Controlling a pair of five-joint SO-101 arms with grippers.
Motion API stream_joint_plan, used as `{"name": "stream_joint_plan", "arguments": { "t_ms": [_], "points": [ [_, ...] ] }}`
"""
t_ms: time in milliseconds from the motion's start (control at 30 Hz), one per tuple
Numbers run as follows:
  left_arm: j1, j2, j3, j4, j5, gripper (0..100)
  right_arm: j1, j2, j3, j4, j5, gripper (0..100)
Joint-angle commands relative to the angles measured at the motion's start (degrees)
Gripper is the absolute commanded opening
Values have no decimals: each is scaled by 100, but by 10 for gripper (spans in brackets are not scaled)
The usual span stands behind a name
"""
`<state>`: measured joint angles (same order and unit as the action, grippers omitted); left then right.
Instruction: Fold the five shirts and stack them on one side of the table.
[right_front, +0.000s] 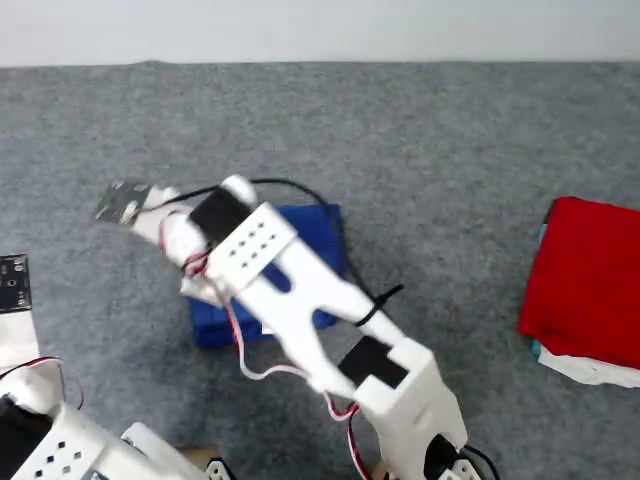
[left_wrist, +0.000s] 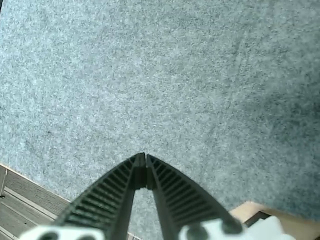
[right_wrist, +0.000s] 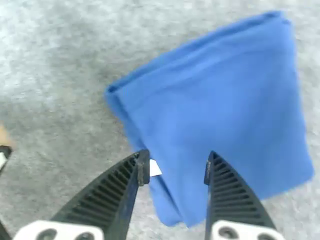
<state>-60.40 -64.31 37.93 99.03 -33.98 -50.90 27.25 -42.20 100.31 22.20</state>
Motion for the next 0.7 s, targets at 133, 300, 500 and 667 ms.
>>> {"name": "stream_joint_plan", "arguments": {
  "t_ms": [133, 300, 500, 667],
  "points": [
    [18, -53, -31, 88, 62, 5, 1596, 444, -273, -787, 615, 2],
    [26, -53, -31, 79, 62, 5, 2343, 1288, -273, -1209, 695, 13],
    [26, -53, -31, 79, 62, 5, 3064, 1886, -273, -1903, 712, 10],
    [35, -53, -22, 53, 62, 5, 3178, 1921, -273, -1815, 756, 10]
  ]
}}
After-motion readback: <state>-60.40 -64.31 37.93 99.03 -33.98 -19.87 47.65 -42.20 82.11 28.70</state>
